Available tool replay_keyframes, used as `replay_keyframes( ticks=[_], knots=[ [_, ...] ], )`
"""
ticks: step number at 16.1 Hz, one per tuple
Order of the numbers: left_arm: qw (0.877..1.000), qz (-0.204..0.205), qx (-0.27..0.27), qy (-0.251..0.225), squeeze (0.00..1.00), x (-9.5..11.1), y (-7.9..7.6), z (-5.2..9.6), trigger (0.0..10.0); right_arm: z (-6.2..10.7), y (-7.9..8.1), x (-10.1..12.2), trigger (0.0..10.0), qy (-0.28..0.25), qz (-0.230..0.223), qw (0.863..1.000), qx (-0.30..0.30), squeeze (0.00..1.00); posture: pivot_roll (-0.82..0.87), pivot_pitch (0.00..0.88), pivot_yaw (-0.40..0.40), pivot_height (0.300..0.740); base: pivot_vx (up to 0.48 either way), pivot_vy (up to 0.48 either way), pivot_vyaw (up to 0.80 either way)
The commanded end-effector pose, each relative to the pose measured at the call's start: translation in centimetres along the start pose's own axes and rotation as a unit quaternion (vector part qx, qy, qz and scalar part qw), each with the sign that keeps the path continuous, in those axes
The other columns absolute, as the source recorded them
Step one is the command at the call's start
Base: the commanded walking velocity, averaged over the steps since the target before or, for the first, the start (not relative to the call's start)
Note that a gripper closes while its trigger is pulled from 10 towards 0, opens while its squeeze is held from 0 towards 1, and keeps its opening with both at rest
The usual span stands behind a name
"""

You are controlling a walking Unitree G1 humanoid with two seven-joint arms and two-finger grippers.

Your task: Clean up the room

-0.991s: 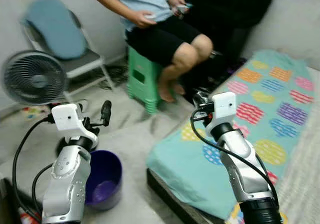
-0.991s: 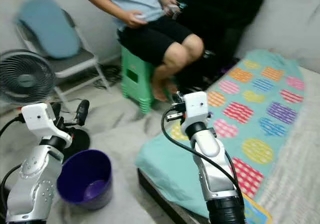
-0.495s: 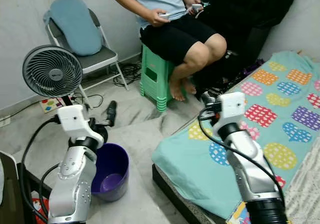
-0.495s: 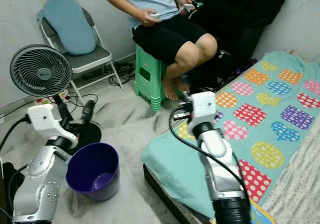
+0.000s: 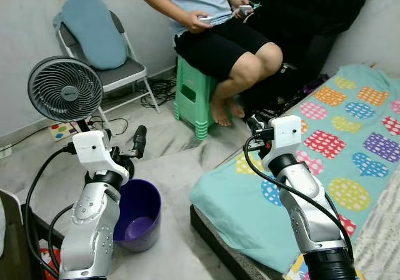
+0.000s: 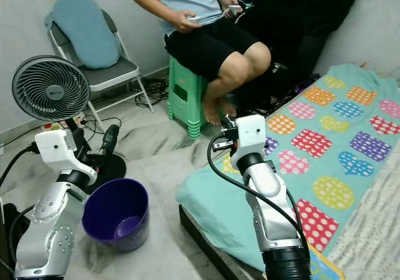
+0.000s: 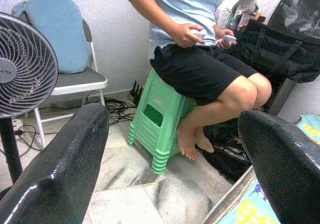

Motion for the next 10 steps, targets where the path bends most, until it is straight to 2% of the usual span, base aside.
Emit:
replay_keyframes(
  ticks=[1, 8, 10],
  knots=[
    [1.0, -0.003, -0.012, -0.002, 0.0, 0.2, -0.38, -0.12, 10.0, -0.15, 0.02, 0.4, 10.0, -0.007, 0.002, 1.0, 0.003, 0.0, -0.06, 0.0, 0.003, 0.74, 0.0, 0.0, 0.0],
    [1.0, 0.013, -0.008, -0.003, 0.0, 0.21, -0.27, -0.16, 10.0, -0.13, -0.06, 0.28, 10.0, -0.005, 0.001, 1.0, 0.002, 0.0, -0.06, 0.0, 0.004, 0.74, 0.0, 0.0, 0.0],
    [1.0, 0.018, -0.009, -0.002, 0.0, 0.18, -0.34, -0.2, 10.0, -0.15, -0.1, 0.3, 10.0, -0.005, 0.001, 1.0, 0.002, 0.0, -0.07, 0.0, 0.003, 0.74, 0.0, 0.48, 0.0]
  ],
)
Point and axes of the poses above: a point about 5 cm out from each wrist's last joint towards the gripper, its own z axis pointing back from the gripper into the wrist, its own x axis along the axis of the wrist's last joint, y = z × x, the point moved 3 cm from there along -z, pointing out of the wrist towards the gripper, and after that the axes turned 2 degrees about -z, right-handed, at the moved point
